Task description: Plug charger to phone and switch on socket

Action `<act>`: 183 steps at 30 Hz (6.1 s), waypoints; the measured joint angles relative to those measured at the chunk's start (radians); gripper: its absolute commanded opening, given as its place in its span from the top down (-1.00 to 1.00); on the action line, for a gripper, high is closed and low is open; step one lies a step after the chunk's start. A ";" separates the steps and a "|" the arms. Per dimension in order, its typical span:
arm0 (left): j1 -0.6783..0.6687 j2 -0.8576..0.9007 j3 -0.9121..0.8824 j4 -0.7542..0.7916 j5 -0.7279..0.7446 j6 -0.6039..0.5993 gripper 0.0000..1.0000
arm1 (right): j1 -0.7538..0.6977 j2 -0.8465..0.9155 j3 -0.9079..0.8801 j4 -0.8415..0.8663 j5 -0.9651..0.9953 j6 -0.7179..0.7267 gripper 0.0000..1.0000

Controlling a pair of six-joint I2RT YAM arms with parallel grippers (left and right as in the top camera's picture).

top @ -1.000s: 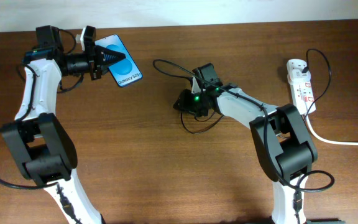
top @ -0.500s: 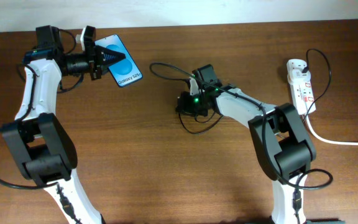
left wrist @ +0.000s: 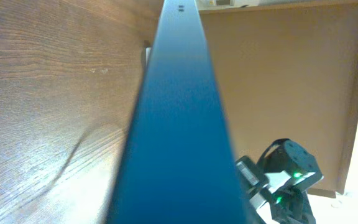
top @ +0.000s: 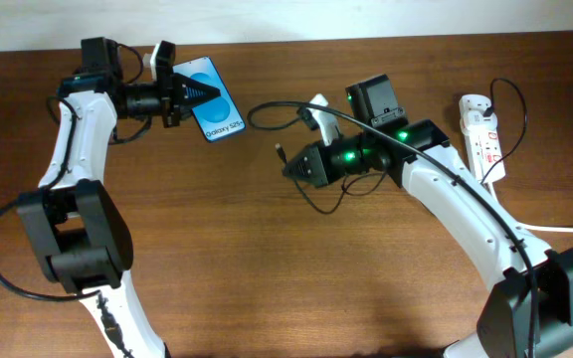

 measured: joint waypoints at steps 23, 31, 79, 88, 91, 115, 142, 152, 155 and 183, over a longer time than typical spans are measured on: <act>-0.086 0.000 0.000 0.002 0.123 0.000 1.00 | 0.090 0.000 -0.104 0.370 -0.092 0.434 0.92; -0.086 0.000 0.000 0.002 0.118 0.000 1.00 | 0.090 0.000 -0.104 0.441 -0.066 0.527 0.92; -0.111 0.000 0.000 0.010 0.074 0.000 1.00 | 0.091 0.000 -0.117 0.472 -0.034 0.549 0.92; -0.113 0.000 0.000 0.016 0.078 0.000 1.00 | 0.094 0.000 -0.118 0.475 -0.019 0.549 0.92; -0.113 0.000 0.000 0.019 0.086 0.001 1.00 | 0.095 0.000 -0.118 0.478 -0.019 0.549 0.92; -0.121 0.000 0.000 0.024 0.090 0.004 1.00 | 0.074 0.000 -0.120 0.473 -0.035 0.533 0.92; -0.159 0.000 0.000 0.012 0.082 0.007 1.00 | 0.047 0.000 -0.123 0.503 0.015 0.533 0.56; -0.118 0.000 0.000 0.011 0.037 0.008 1.00 | 0.021 0.000 -0.123 0.504 0.005 0.533 0.35; -0.111 0.000 0.000 0.011 0.013 0.018 1.00 | -0.034 0.000 -0.123 0.504 -0.029 0.522 0.18; -0.260 0.080 -0.002 -0.383 -0.523 0.404 1.00 | -0.188 0.000 -0.122 0.320 -0.099 0.381 -0.01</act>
